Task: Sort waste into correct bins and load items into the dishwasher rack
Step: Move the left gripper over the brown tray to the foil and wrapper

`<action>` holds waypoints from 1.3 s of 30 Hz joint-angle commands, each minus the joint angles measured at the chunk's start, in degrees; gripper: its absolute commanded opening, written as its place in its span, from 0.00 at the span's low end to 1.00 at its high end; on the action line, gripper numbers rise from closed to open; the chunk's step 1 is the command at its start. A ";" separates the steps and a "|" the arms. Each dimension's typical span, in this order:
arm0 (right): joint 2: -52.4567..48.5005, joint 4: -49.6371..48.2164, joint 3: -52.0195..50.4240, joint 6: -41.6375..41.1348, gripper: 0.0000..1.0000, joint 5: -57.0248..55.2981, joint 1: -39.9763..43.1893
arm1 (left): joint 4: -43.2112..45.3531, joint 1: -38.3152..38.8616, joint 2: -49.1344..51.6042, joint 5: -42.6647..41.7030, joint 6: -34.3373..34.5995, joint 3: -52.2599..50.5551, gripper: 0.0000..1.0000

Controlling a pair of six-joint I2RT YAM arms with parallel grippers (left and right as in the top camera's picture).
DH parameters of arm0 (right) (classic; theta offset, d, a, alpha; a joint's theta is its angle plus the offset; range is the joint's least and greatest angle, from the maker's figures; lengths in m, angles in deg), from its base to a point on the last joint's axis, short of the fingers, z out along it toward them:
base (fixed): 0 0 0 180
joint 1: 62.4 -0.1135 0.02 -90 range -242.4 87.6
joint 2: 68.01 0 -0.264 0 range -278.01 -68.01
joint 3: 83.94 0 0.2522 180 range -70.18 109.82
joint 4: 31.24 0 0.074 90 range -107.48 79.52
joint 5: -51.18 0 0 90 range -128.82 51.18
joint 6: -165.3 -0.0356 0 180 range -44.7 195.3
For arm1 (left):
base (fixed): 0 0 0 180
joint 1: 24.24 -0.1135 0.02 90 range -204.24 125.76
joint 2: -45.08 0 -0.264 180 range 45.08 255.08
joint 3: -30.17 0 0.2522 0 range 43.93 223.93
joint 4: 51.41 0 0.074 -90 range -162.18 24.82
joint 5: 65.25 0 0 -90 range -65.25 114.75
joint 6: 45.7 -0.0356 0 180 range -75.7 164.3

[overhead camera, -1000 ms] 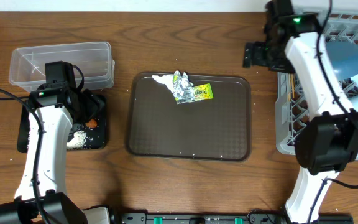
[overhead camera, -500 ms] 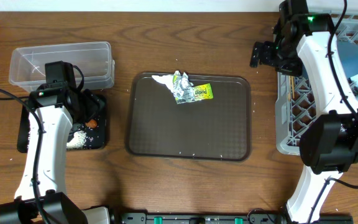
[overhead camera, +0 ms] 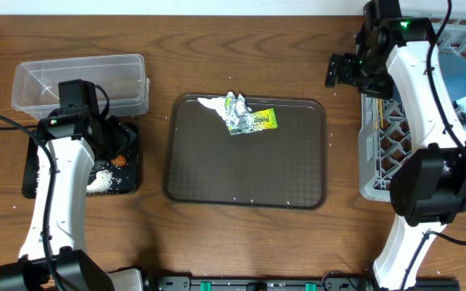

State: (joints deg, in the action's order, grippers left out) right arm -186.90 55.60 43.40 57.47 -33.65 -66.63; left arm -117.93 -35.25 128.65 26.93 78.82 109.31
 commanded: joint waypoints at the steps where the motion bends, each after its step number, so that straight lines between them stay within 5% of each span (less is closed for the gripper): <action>1: -0.07 0.00 0.68 -0.98 0.99 0.24 0.04 | -0.35 -0.24 -0.74 1.31 0.46 0.48 0.98; 11: -0.07 0.00 0.68 -1.01 0.99 0.24 0.02 | 3.13 -0.22 -0.74 1.11 5.42 0.48 0.98; 18: -0.07 0.00 0.68 -0.98 0.99 0.24 0.04 | 0.98 -0.22 -0.72 -26.45 14.25 0.48 0.98; 24: -0.07 0.00 0.68 -0.98 0.99 0.24 0.04 | 10.97 4.20 -0.74 -43.67 6.08 0.68 1.00; 30: -0.07 0.00 0.68 -0.98 0.99 0.24 0.04 | 10.60 16.24 -0.39 -31.12 6.01 7.10 1.00; 35: -0.07 0.00 0.68 -0.98 0.99 0.24 0.04 | -1.75 25.44 4.61 -16.31 2.38 22.80 1.00; 39: -0.07 0.00 0.68 -0.98 0.99 0.24 0.04 | -12.20 29.40 13.60 -13.25 -4.33 37.22 1.00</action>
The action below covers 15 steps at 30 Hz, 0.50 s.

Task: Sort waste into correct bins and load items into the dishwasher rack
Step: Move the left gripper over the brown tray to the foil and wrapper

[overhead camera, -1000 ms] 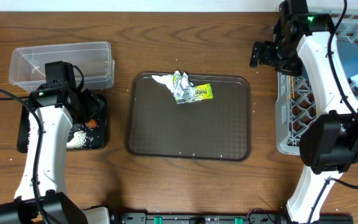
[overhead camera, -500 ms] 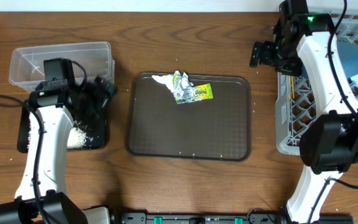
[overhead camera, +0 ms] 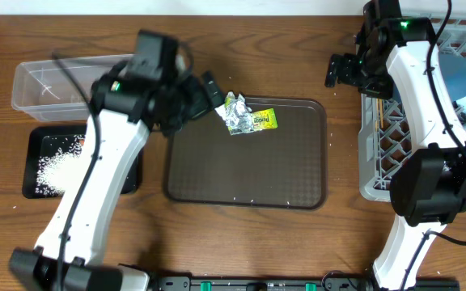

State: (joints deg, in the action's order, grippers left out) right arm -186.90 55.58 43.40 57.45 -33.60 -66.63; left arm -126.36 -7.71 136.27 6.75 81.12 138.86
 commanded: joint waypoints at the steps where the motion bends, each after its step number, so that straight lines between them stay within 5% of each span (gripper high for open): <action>1: -0.07 0.02 0.68 -0.96 0.99 0.20 0.04 | -6.05 2.49 8.41 7.19 -8.00 10.64 1.00; 15: -0.07 0.02 0.68 -0.96 0.99 0.20 0.04 | -6.01 4.44 29.77 7.34 -8.07 16.50 1.00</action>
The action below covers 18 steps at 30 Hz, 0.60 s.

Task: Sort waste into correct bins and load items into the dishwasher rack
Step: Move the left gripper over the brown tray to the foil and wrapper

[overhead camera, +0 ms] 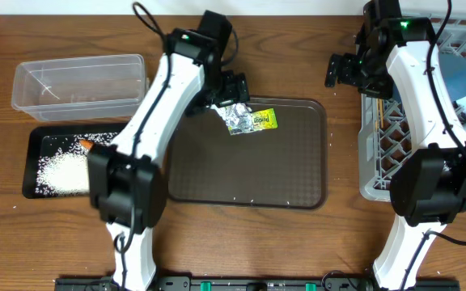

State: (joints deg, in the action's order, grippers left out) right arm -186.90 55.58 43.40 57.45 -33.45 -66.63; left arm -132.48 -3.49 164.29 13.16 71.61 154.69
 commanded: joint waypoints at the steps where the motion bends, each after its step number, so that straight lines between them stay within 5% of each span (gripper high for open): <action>1: -0.07 0.02 0.68 -0.96 0.99 0.04 0.04 | 0.35 0.37 2.73 0.90 1.53 0.63 1.00; 18: -0.07 0.02 0.68 -0.96 0.99 0.04 -0.02 | 7.43 4.70 14.58 0.96 4.33 0.09 0.92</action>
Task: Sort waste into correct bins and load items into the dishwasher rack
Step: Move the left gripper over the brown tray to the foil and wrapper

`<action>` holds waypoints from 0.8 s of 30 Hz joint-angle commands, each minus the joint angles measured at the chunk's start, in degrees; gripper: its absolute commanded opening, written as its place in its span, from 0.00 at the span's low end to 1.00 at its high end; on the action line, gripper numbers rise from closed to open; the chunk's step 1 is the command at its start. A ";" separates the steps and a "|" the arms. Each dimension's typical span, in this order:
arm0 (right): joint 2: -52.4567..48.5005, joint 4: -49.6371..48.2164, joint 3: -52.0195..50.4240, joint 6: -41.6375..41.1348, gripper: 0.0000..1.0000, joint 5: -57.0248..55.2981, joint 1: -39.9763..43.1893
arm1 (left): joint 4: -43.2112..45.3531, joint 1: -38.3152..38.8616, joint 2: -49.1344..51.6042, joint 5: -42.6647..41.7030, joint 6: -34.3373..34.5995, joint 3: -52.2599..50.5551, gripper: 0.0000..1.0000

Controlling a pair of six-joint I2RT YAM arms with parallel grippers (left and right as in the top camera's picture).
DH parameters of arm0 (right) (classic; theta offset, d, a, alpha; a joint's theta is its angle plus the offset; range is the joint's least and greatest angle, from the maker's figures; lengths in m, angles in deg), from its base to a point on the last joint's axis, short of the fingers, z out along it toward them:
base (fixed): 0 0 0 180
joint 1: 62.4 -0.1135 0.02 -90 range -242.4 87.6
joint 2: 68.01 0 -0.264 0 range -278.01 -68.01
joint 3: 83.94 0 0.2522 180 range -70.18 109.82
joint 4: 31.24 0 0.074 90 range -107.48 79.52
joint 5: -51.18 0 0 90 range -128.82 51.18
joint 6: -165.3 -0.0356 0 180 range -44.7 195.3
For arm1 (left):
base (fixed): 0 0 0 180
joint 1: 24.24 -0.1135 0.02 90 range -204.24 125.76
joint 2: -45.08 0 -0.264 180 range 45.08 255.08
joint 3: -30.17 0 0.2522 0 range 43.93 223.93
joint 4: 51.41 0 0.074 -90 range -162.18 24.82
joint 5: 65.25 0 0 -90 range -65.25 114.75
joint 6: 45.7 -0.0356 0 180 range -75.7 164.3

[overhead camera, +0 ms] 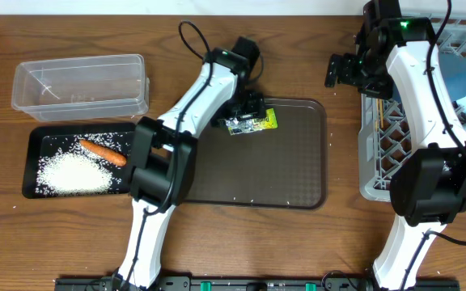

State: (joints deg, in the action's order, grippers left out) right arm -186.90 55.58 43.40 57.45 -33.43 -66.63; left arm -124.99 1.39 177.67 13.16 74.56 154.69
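A crumpled silver and yellow-green wrapper (254, 123) lies at the back of the brown tray (249, 174). My left gripper (241, 111) hangs right over the wrapper's left part and covers it; its fingers are hidden under the wrist, so their state does not show. My right gripper (332, 70) hovers over the table just left of the grey dishwasher rack (387, 137), open, with nothing between its fingers. A black bin tray (35, 149) at the left holds white rice (71, 172) and a carrot (102, 151). Behind it stands a clear plastic bin (79, 81).
The rack at the right holds a blue dish (462, 77). The left arm stretches from the front edge across the brown tray's left side. A few white crumbs lie on the brown tray and the table.
My left gripper has moved right and slightly toward the front, from the tray's back edge to directly over the wrapper, hiding its white end. The right arm has not moved.
My left gripper was first over the black tray with the rice and carrot. Then it was near the brown tray's back left corner, then at the back edge beside the wrapper, and now over the wrapper. The right gripper stayed by the rack throughout.
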 commanded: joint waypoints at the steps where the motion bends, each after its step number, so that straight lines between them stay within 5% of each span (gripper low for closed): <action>1: -0.07 0.02 0.68 -0.96 0.99 0.02 -0.02 | -0.02 -0.20 1.57 0.96 1.36 0.07 0.92; 11: -0.07 0.02 0.68 -0.96 0.99 0.02 -0.02 | -0.13 -0.15 1.79 0.96 1.33 0.04 0.64; 18: -0.07 0.02 0.68 -0.96 0.99 0.02 -0.02 | -1.57 -0.15 1.70 0.94 1.33 0.07 0.25; 24: -0.07 0.02 0.68 -0.96 0.99 0.02 -0.02 | -2.71 -0.15 1.09 0.90 1.36 0.07 0.10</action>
State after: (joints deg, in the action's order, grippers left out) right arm -186.90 55.56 43.40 57.45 -33.43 -66.63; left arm -126.93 1.37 179.44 13.36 75.85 154.64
